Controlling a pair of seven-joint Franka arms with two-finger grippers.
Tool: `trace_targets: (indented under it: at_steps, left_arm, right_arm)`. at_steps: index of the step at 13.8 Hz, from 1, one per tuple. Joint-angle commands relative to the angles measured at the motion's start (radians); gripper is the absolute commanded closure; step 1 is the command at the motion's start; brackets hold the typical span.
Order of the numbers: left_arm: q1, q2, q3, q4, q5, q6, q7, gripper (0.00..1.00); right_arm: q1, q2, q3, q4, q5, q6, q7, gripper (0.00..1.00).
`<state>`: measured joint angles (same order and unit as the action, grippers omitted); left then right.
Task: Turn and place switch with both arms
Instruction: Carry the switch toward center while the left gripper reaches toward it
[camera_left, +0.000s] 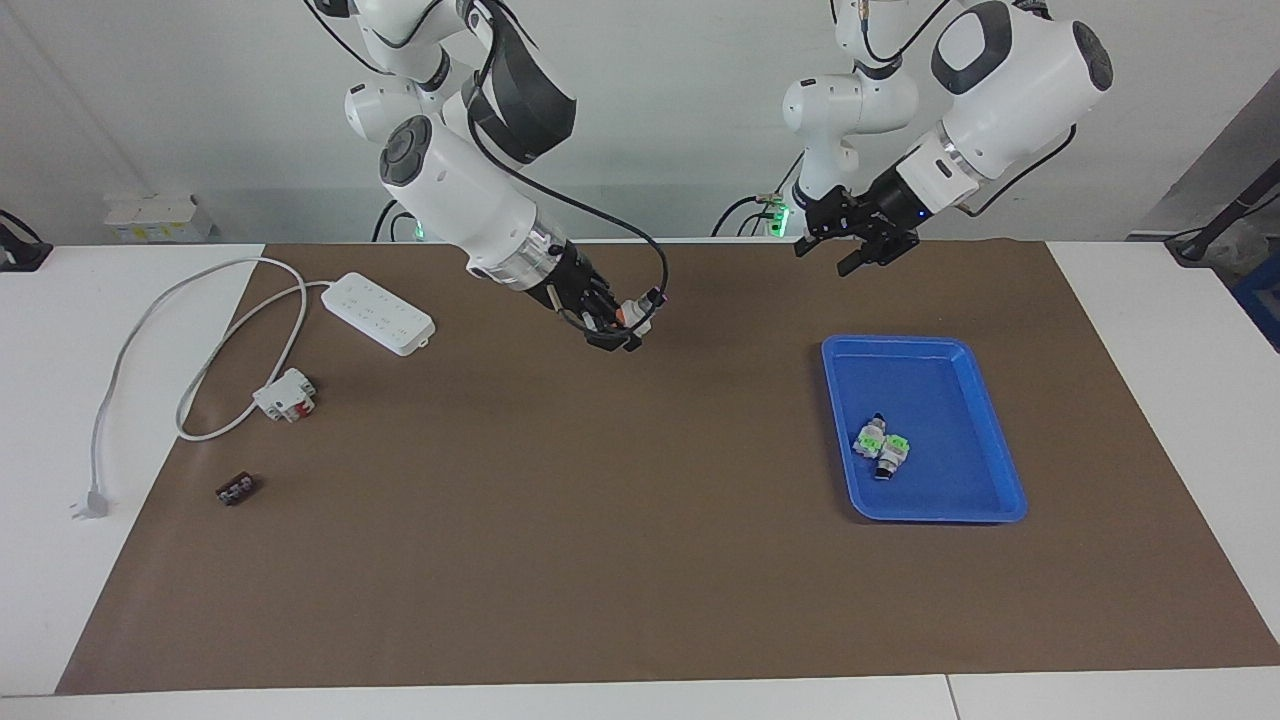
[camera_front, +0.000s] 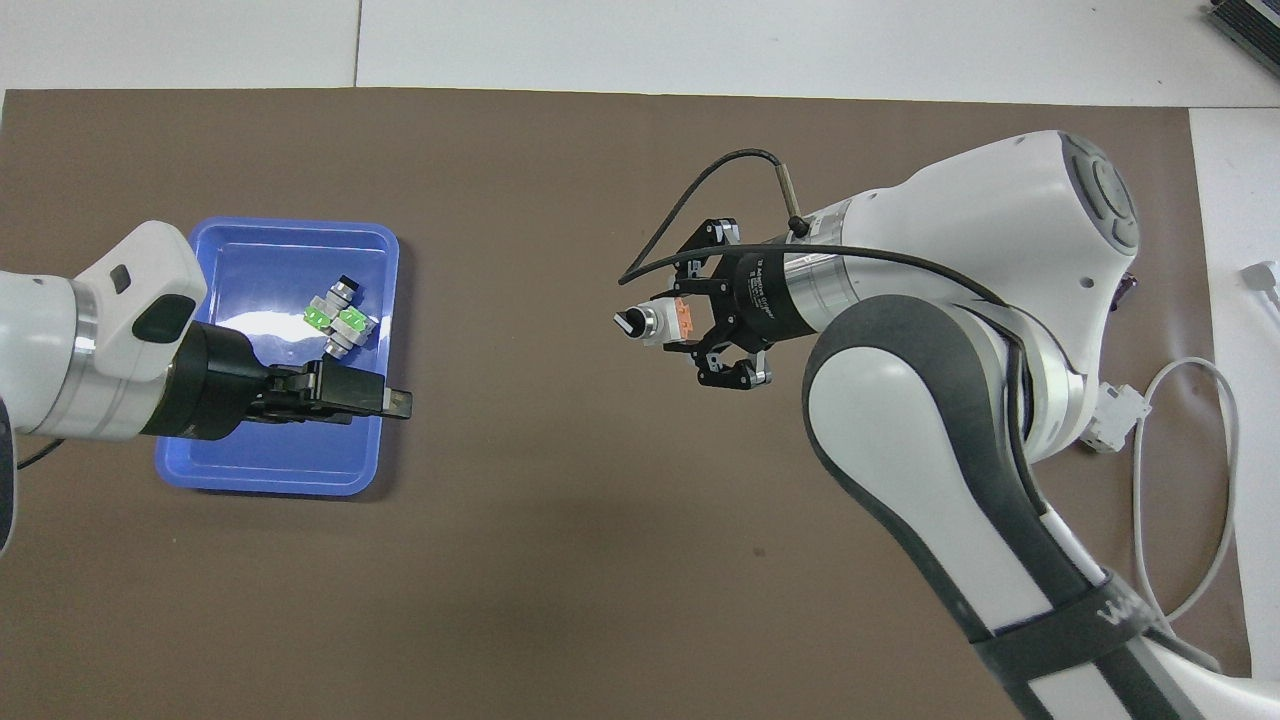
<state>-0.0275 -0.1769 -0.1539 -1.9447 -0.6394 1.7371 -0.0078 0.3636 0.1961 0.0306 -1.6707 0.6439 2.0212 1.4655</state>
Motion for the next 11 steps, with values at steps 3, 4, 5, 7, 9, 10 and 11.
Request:
trace_targets:
  at_steps: [3, 4, 5, 7, 9, 10, 11]
  left_arm:
    - [-0.116, -0.038, 0.010, -0.068, -0.123, 0.129, -0.271, 0.57]
    - [-0.152, -0.039, 0.010, -0.069, -0.123, 0.143, -0.359, 0.61]
    - [-0.163, -0.039, 0.010, -0.069, -0.128, 0.163, -0.430, 0.63]
    - [-0.184, -0.038, 0.010, -0.071, -0.160, 0.197, -0.529, 0.63]
    - [-0.193, -0.036, 0.008, -0.071, -0.181, 0.229, -0.671, 0.68]
    - [-0.192, -0.035, 0.010, -0.071, -0.212, 0.249, -0.716, 0.69]
    - [-0.192, -0.033, 0.008, -0.071, -0.223, 0.269, -0.741, 0.69]
  right_arm:
    - [0.005, -0.010, 0.025, -0.011, 0.028, 0.014, 0.087, 1.00]
    - [0.020, -0.009, 0.029, -0.011, 0.028, 0.028, 0.104, 1.00]
    - [0.029, -0.007, 0.029, -0.012, 0.028, 0.040, 0.105, 1.00]
    - [0.031, -0.006, 0.029, -0.012, 0.028, 0.042, 0.108, 1.00]
    - [0.037, -0.006, 0.029, -0.014, 0.023, 0.042, 0.113, 1.00]
    - [0.047, -0.007, 0.029, -0.017, 0.019, 0.045, 0.113, 1.00]
    - [0.048, -0.007, 0.029, -0.018, 0.017, 0.051, 0.113, 1.00]
